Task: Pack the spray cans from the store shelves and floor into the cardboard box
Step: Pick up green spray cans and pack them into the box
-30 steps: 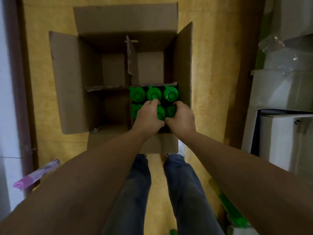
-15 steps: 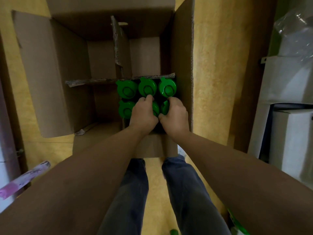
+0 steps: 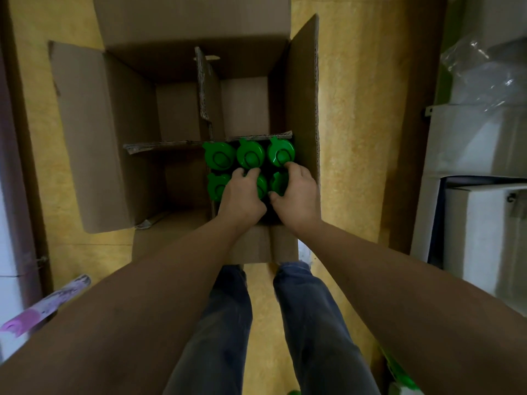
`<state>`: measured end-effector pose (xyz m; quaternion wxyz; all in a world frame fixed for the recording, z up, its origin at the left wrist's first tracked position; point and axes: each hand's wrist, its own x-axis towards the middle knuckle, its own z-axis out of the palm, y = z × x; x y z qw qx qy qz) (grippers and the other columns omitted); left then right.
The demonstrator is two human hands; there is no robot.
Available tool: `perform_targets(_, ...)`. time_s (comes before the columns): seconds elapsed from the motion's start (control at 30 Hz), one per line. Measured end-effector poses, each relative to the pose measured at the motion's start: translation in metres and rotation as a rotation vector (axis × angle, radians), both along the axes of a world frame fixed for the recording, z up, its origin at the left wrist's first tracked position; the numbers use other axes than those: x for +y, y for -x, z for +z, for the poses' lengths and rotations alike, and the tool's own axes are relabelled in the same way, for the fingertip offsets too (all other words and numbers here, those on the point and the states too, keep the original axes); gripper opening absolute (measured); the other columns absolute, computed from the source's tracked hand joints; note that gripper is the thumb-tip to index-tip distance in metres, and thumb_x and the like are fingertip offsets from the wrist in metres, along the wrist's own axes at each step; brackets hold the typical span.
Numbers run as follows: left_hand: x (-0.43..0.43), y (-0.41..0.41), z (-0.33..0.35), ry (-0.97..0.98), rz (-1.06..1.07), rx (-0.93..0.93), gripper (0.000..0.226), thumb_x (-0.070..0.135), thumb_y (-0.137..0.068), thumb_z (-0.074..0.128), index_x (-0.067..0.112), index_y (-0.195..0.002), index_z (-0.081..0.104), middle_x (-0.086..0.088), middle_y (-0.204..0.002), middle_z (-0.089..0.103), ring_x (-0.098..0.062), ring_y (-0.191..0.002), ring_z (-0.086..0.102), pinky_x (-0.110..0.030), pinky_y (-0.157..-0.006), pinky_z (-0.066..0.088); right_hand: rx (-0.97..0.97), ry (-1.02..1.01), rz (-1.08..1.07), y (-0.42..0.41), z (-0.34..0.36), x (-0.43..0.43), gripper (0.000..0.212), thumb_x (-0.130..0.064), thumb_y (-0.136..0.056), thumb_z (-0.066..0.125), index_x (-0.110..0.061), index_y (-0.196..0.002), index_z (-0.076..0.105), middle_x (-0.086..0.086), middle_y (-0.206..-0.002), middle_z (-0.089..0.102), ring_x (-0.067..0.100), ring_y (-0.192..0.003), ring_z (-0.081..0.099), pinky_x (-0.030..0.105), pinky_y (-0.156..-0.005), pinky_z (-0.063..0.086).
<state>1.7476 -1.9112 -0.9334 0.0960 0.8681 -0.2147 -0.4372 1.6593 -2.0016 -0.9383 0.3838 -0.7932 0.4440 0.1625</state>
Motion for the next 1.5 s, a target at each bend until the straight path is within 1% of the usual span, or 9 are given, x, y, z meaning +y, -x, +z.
perform_targets(0.2, 0.0, -0.021, 0.058, -0.006, -0.036, -0.028, 0.07, 0.018, -0.084, 0.075, 0.015, -0.148, 0.046, -0.009, -0.143, 0.047, -0.03, -0.127, 0.05, -0.037, -0.103, 0.043, -0.005, 0.064, 0.045, -0.011, 0.059, -0.015, 0.058, -0.023, -0.085, 0.075, -0.016, -0.138, 0.053, 0.007, -0.132, 0.058, 0.027, -0.12, 0.054, 0.036, -0.099, 0.048)
perform_targets(0.33, -0.011, -0.046, 0.117, 0.054, -0.021, -0.09, 0.061, 0.018, -0.081, 0.075, 0.016, -0.138, 0.054, -0.007, -0.136, 0.051, -0.03, -0.123, 0.052, -0.04, -0.102, 0.045, -0.032, 0.119, 0.084, -0.031, 0.122, -0.038, 0.06, -0.024, -0.087, 0.073, -0.018, -0.142, 0.051, 0.007, -0.135, 0.056, 0.028, -0.123, 0.052, 0.038, -0.099, 0.048)
perform_targets(0.5, -0.032, -0.076, 0.208, 0.123, -0.051, -0.239, 0.07, 0.028, -0.086, 0.076, 0.017, -0.148, 0.045, -0.007, -0.145, 0.047, -0.03, -0.132, 0.046, -0.045, -0.108, 0.044, -0.093, 0.187, 0.128, -0.061, 0.22, -0.062, 0.062, -0.024, -0.09, 0.072, -0.019, -0.146, 0.046, 0.008, -0.136, 0.056, 0.028, -0.123, 0.051, 0.04, -0.099, 0.049)
perform_targets(0.67, -0.055, -0.103, 0.32, 0.18, -0.102, -0.37, 0.062, 0.031, -0.088, 0.072, 0.019, -0.144, 0.05, -0.007, -0.14, 0.051, -0.03, -0.128, 0.048, -0.048, -0.107, 0.044, -0.112, 0.243, 0.189, -0.087, 0.324, -0.08, 0.064, -0.031, -0.087, 0.072, -0.02, -0.145, 0.047, 0.008, -0.133, 0.056, 0.029, -0.121, 0.051, 0.04, -0.097, 0.05)
perform_targets(0.83, -0.079, -0.141, 0.452, 0.196, -0.132, -0.559, 0.067, 0.034, -0.089, 0.068, 0.022, -0.149, 0.042, -0.01, -0.156, 0.038, -0.032, -0.141, 0.038, -0.047, -0.112, 0.039, -0.154, 0.357, 0.222, -0.115, 0.441, -0.104, 0.072, -0.038, -0.084, 0.076, -0.022, -0.146, 0.044, 0.008, -0.134, 0.055, 0.03, -0.121, 0.051, 0.042, -0.097, 0.051)
perform_targets(0.93, -0.085, -0.157, 0.534, 0.254, -0.123, -0.679, 0.07, 0.038, -0.088, 0.068, 0.021, -0.151, 0.04, -0.011, -0.157, 0.037, -0.032, -0.142, 0.036, -0.047, -0.112, 0.039, -0.226, 0.44, 0.212, -0.129, 0.516, -0.115, 0.077, -0.041, -0.084, 0.077, -0.024, -0.149, 0.041, 0.007, -0.137, 0.053, 0.03, -0.123, 0.05, 0.045, -0.099, 0.051)
perform_targets(1.13, -0.088, -0.161, 0.669, 0.366, -0.113, -0.846, 0.073, 0.046, -0.09, 0.066, 0.023, -0.153, 0.037, -0.008, -0.159, 0.035, -0.03, -0.145, 0.031, -0.049, -0.114, 0.035, -0.36, 0.603, 0.221, -0.146, 0.649, -0.123, 0.082, -0.044, -0.083, 0.078, -0.026, -0.152, 0.036, 0.006, -0.142, 0.049, 0.03, -0.128, 0.046, 0.041, -0.097, 0.049)
perform_targets(1.33, -0.095, -0.154, 0.748, 0.47, -0.144, -0.982, 0.073, 0.048, -0.09, 0.065, 0.024, -0.153, 0.038, -0.006, -0.156, 0.039, -0.029, -0.144, 0.033, -0.05, -0.114, 0.035, -0.406, 0.73, 0.165, -0.139, 0.727, -0.126, 0.082, -0.04, -0.084, 0.078, -0.028, -0.152, 0.035, 0.005, -0.144, 0.048, 0.03, -0.13, 0.044, 0.04, -0.1, 0.046)
perform_targets(1.5, -0.101, -0.146, 0.779, 0.564, -0.209, -1.035, 0.07, 0.048, -0.091, 0.066, 0.025, -0.152, 0.039, -0.006, -0.157, 0.038, -0.028, -0.145, 0.032, -0.047, -0.116, 0.033, -0.367, 0.792, 0.086, -0.124, 0.759, -0.12, 0.082, -0.038, -0.084, 0.078, -0.027, -0.152, 0.034, 0.007, -0.147, 0.045, 0.032, -0.132, 0.042, 0.044, -0.105, 0.044)
